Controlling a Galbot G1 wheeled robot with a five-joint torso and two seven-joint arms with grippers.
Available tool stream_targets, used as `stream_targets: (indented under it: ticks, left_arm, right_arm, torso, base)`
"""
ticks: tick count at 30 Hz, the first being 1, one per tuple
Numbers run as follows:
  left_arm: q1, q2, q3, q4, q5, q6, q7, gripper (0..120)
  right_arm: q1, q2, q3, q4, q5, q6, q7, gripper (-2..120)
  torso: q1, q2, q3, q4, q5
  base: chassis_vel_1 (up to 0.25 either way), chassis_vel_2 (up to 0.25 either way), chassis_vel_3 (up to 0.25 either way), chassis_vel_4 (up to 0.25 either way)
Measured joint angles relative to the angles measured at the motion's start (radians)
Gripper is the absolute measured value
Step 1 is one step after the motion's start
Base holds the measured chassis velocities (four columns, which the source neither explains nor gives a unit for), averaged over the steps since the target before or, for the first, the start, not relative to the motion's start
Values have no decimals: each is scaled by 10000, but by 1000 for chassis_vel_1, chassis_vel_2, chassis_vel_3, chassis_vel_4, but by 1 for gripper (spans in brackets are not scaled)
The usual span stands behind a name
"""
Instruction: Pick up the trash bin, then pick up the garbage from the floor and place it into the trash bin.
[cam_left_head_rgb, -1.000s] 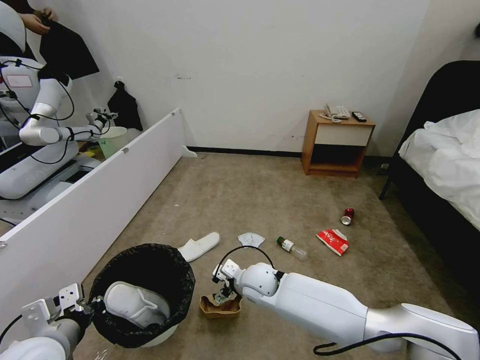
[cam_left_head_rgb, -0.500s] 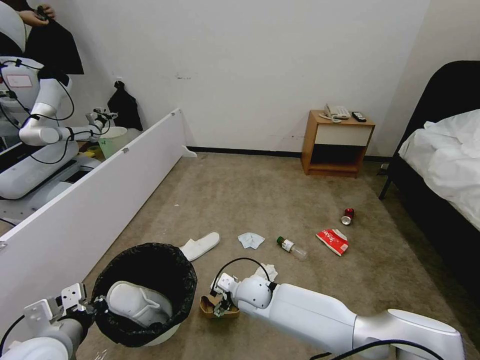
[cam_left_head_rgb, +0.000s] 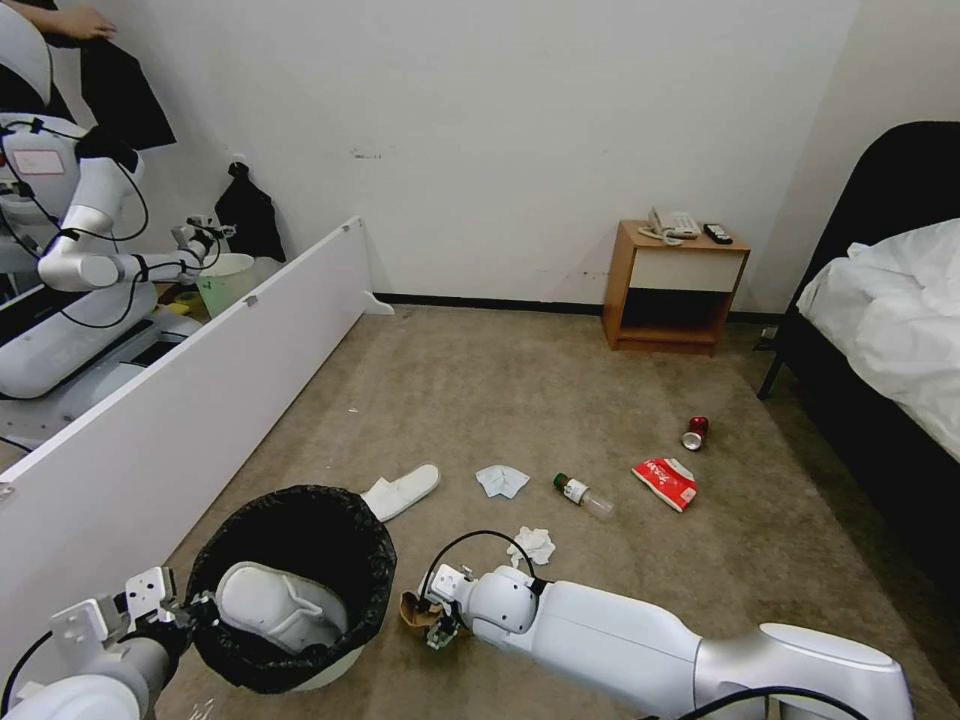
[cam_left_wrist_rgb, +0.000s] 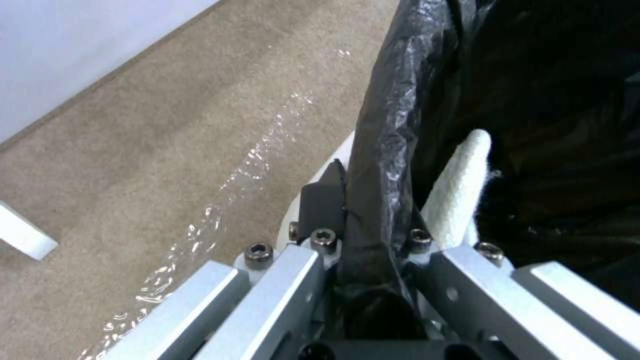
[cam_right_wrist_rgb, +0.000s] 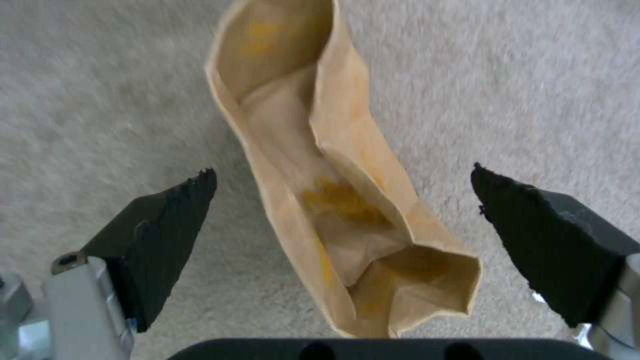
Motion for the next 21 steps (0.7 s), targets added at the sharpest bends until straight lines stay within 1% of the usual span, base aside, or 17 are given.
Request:
stream_targets:
  ticks: [7, 11, 15, 19, 20, 21]
  left_arm:
    - [-3, -191, 88, 21, 104, 0, 23, 1]
    - [26, -226, 88, 29, 148, 0, 51, 1]
    - [109, -227, 50, -2, 169, 0, 87, 1]
    - [156, -216, 13, -20, 175, 0, 95, 1]
    - [169, -219, 11, -31, 175, 0, 99, 1]
    - [169, -219, 11, -31, 175, 0, 99, 1]
  right_arm:
    - [-188, 255, -30, -919, -204, 538, -110, 98]
    - [-299, 360, -34, -1269, -275, 787, -107, 98]
    - [-354, 538, -76, -1708, -386, 1252, -76, 98]
    - [-364, 684, -81, -1948, -431, 1478, -52, 96]
    - [-383, 702, -82, -1966, -444, 1521, -32, 93]
    - [-383, 702, -82, -1966, -444, 1521, -32, 93]
  torso:
    - [0, 0, 0, 0, 0]
    - [0, 0, 0, 0, 0]
    - [0, 0, 0, 0, -1]
    - [0, 0, 0, 1, 0]
    - [0, 0, 0, 1, 0]
    - [0, 0, 0, 1, 0]
  base:
    - [0, 0, 0, 0]
    - [0, 0, 0, 0]
    - [0, 0, 0, 0]
    - [0, 0, 0, 0]
    - [0, 0, 0, 0]
    - [0, 0, 0, 0]
